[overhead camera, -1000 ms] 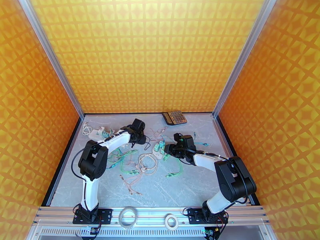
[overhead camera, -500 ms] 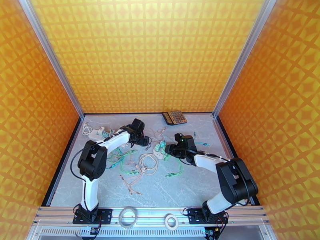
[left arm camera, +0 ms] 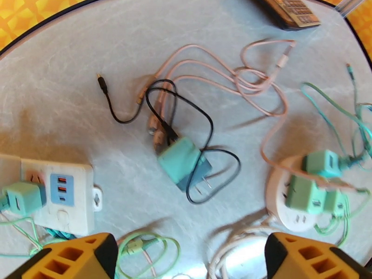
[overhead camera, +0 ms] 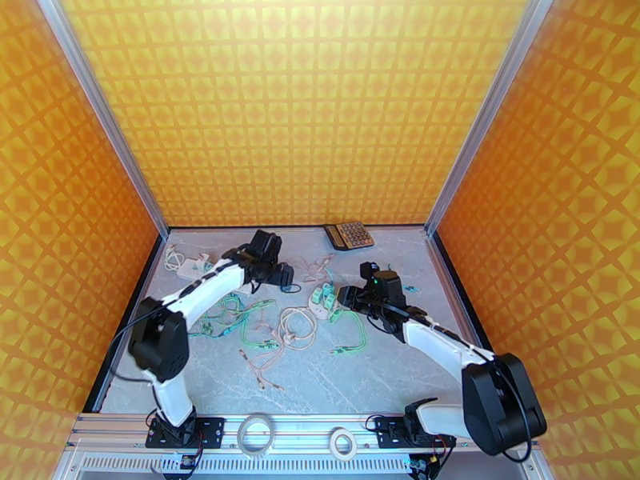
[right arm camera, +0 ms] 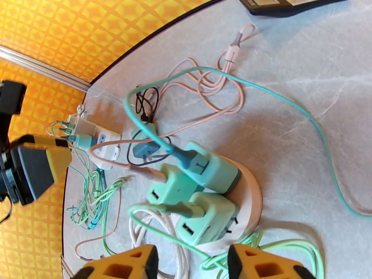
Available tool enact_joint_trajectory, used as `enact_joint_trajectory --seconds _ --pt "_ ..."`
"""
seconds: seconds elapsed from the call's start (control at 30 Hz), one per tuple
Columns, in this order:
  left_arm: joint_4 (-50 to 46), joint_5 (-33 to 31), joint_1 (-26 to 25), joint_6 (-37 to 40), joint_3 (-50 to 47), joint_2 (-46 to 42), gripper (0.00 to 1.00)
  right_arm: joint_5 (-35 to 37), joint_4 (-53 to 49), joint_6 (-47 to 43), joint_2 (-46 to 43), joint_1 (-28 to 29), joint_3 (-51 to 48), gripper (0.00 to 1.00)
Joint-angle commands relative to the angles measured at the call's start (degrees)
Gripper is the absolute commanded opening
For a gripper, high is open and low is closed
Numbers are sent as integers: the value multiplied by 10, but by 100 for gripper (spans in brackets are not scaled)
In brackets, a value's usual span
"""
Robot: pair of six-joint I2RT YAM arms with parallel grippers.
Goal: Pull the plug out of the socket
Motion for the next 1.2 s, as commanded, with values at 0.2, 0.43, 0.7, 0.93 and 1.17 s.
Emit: enact_joint_trajectory --seconds 0.2,0.43,0.7,0.93,1.17 --pt "216 19 -112 22 -109 10 62 20 -36 -8 12 1 -3 45" --pt "270 6 -123 39 -82 83 57 6 -36 -3 26 1 -4 45" --pt "293 -10 -124 55 -59 121 56 3 -47 -13 25 1 0 45" --pt "297 -10 -121 79 -32 159 54 -12 -50 -19 44 0 8 45" --pt "328 -2 -121 85 -40 168 46 -33 -45 -18 64 0 22 45"
